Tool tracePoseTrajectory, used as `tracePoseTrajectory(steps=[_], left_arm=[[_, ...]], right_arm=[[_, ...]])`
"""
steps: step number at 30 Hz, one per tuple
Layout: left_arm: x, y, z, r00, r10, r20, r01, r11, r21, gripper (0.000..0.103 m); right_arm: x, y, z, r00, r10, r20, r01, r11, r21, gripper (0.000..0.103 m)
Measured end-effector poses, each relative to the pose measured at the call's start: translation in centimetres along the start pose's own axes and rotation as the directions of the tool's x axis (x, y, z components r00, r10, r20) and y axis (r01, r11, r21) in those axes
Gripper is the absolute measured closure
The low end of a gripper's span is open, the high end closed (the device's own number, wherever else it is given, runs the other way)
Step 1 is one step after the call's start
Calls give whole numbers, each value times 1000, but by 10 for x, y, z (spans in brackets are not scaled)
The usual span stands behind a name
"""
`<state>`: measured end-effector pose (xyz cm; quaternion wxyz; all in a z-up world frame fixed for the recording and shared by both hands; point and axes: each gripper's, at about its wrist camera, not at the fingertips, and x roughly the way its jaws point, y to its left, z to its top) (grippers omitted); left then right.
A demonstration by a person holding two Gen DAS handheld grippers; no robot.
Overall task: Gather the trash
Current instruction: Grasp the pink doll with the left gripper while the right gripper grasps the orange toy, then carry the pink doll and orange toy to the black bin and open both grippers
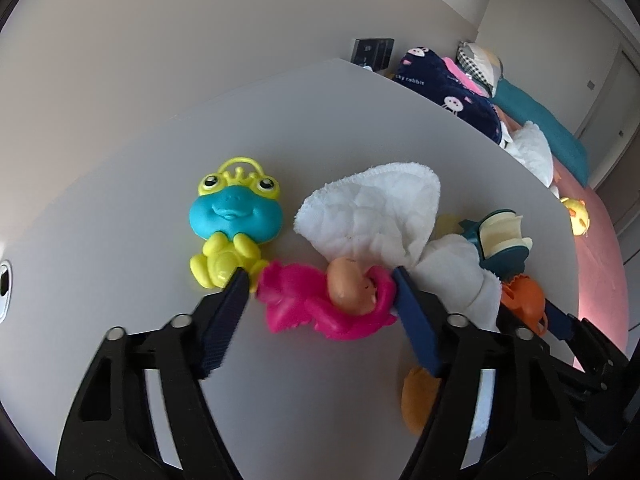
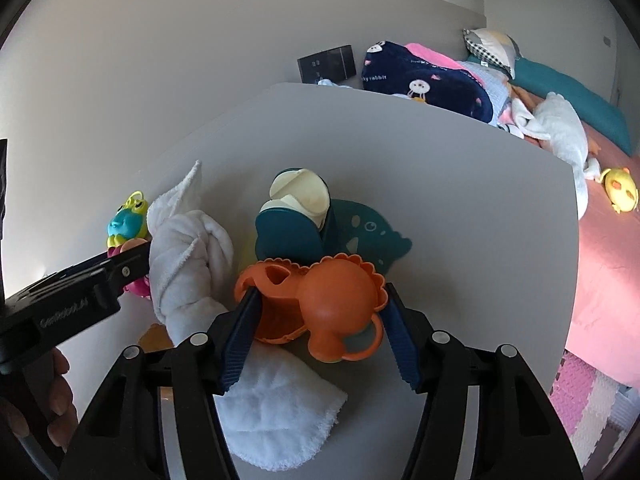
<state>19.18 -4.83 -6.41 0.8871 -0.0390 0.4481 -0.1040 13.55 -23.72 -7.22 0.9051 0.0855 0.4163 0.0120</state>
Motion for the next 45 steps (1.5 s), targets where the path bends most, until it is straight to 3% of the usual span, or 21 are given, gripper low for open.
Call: tracePoseTrajectory(steps=[5,6,16,29,45], left_arm=[[1,1,0,1000,2,18,-2,1000,-1,39],[1,1,0,1000,1,21,-1,1000,-2,39],[-9,0,-3,998,34,50,-35,999,18,39],[-40,-2,-13,996,26,87,-27,1000,4,39],[-79,-50,-35,993,-13,119,3,997,82,39]], right_arm=[[-7,-6,-2,999,30,18,-31,999,27,58],[-8,-7,-1,999,35,19,-35,999,32,64],[-15,-19,-5,999,41,33,-43,997,69,65],[-50,-41,-15,997,41,70,-50,991,124,65],[-109,-73,-34,991,21,131,-44,984,174,64]])
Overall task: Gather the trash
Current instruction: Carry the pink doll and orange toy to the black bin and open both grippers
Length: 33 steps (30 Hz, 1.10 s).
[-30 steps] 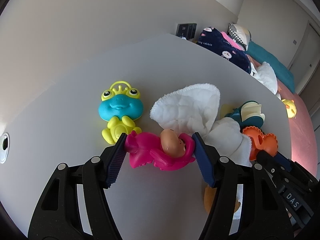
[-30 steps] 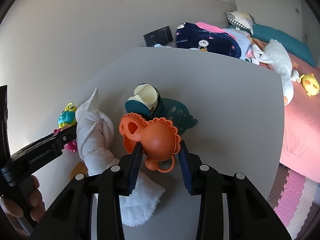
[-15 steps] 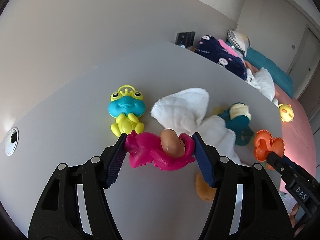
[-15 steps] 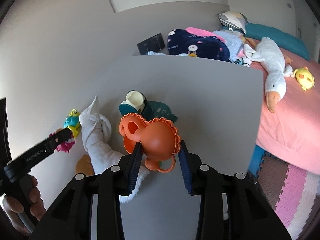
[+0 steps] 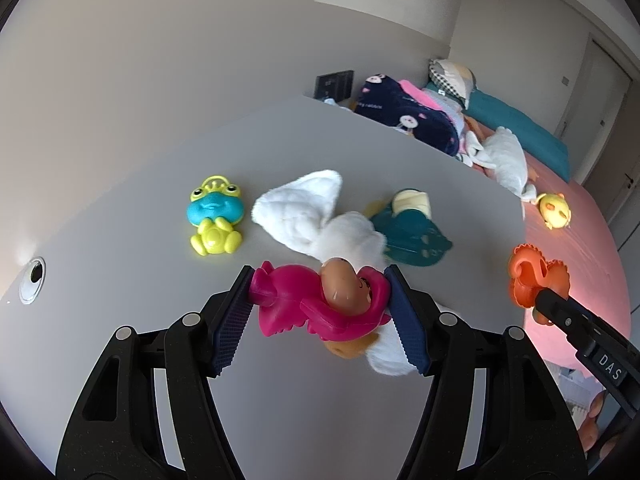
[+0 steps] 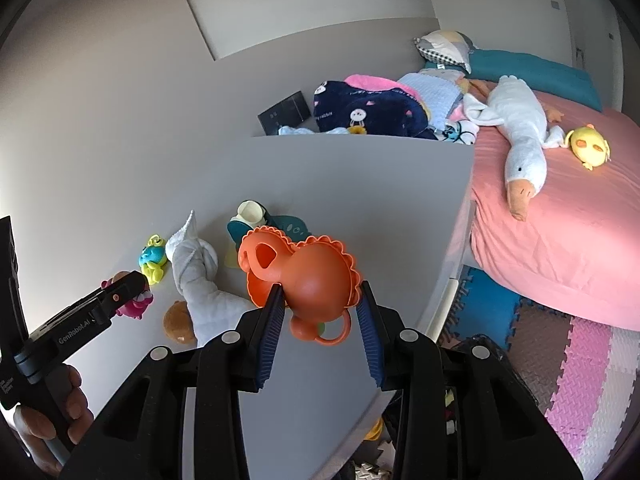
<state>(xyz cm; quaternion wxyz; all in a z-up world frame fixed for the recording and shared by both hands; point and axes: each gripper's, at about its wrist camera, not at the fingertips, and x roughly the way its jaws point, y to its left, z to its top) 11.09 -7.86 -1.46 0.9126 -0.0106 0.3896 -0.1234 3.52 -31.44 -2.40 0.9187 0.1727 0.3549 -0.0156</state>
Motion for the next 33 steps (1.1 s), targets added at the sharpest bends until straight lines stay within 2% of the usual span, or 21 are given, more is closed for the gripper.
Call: tracePoseTrajectory(steps=[17,33], left_arm=[[-21,-77,-24,997,-75,-11,76,991,112,39],[-20,-149,-37,986,-159,-51,166,963,211,39]], right_arm=[[-55,-45,-13,998,-39,55,35,998,56,64],[-87,-105,-23,989,-122,80,109,983,149,64]])
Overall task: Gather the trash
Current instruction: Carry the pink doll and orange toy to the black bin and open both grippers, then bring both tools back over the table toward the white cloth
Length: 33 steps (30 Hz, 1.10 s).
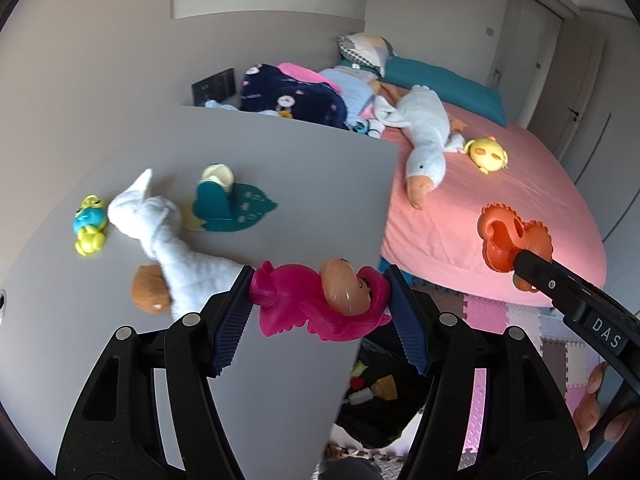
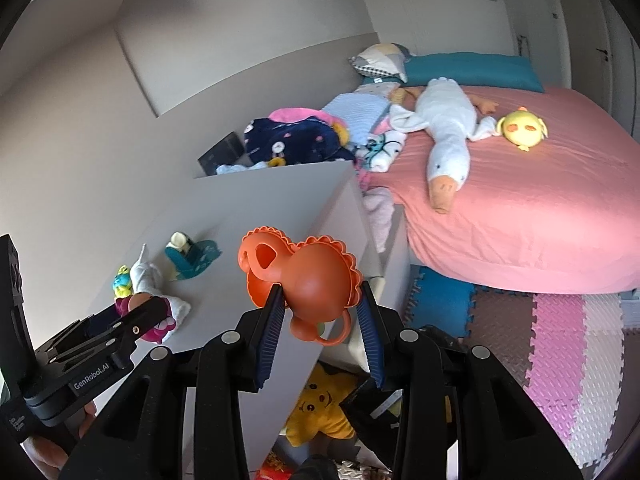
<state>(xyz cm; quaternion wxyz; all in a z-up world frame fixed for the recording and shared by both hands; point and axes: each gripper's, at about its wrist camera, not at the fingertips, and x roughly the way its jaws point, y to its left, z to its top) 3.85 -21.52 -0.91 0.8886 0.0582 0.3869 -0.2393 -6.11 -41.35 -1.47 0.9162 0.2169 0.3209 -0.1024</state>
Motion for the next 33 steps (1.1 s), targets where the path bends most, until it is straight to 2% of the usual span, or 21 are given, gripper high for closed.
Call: tracePoseTrajectory(steps=[19,26,27,28,30,33], left_arm=[[26,-77,-10,994,-82,-74,91,987,136,39],[42,-97,-18,983,-115,-140,138,976,169,39],[46,-100,-19,978,-128,-165,157,972,176,38],[49,-101,-19,974,-134,-181,166,970,179,25],[52,-103,-21,978,-110,-177,143,972,188,9],[54,-103,-21,985,-64,-159,96,975,203,8]], right_arm=[[-11,-72,-3,994,-105,-7,105,989,105,64],[-9,-92,-2,989,-148,-31,151,978,142,63],[-9,-94,-1,987,-157,-38,161,975,153,55],[-8,-97,0,984,-172,-40,176,971,159,41],[-9,-97,1,980,-198,-26,200,968,152,33],[-9,-100,2,978,-208,-23,209,967,149,27]])
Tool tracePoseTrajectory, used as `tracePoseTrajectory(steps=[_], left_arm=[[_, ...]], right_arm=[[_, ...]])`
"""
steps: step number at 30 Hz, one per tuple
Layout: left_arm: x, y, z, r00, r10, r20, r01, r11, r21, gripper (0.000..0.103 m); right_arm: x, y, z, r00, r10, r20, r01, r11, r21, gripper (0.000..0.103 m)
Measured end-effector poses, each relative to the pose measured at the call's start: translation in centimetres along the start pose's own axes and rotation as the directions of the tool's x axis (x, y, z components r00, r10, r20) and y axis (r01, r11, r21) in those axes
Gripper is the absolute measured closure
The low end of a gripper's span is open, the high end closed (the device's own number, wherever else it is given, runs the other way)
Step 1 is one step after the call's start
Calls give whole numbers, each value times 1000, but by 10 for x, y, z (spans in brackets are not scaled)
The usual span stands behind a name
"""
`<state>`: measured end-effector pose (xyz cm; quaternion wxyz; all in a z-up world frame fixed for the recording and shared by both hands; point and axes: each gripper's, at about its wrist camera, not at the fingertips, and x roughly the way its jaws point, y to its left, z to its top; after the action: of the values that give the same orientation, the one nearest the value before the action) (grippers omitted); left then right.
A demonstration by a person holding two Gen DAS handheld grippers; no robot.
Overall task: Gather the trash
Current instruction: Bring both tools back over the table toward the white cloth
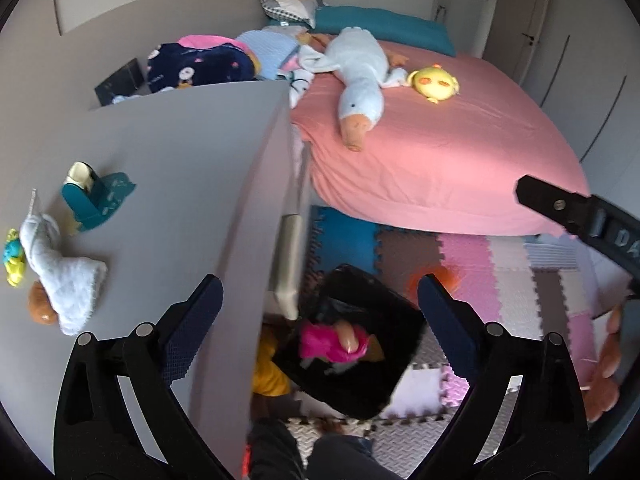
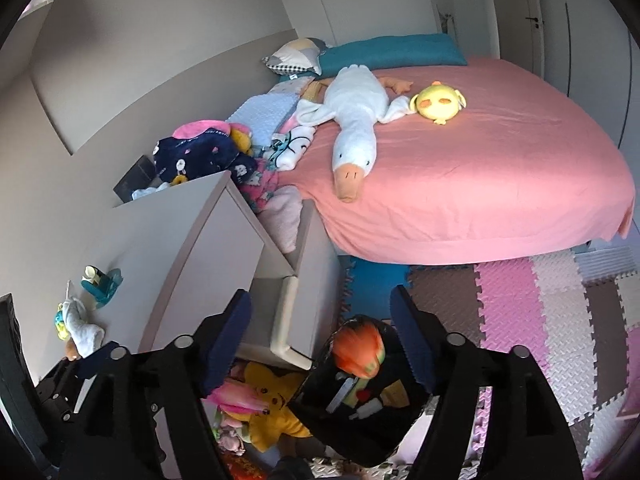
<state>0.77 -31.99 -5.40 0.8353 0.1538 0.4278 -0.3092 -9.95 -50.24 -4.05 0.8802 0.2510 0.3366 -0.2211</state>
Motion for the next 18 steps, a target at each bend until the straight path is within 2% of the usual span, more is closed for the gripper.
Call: tracePoseTrajectory(steps=[18], left_arm=[[-14,58,-13,998,65,13,-63,991,-116,7]], right_arm=[[12,34,-10,998,57,-24,-58,998,-39,27]])
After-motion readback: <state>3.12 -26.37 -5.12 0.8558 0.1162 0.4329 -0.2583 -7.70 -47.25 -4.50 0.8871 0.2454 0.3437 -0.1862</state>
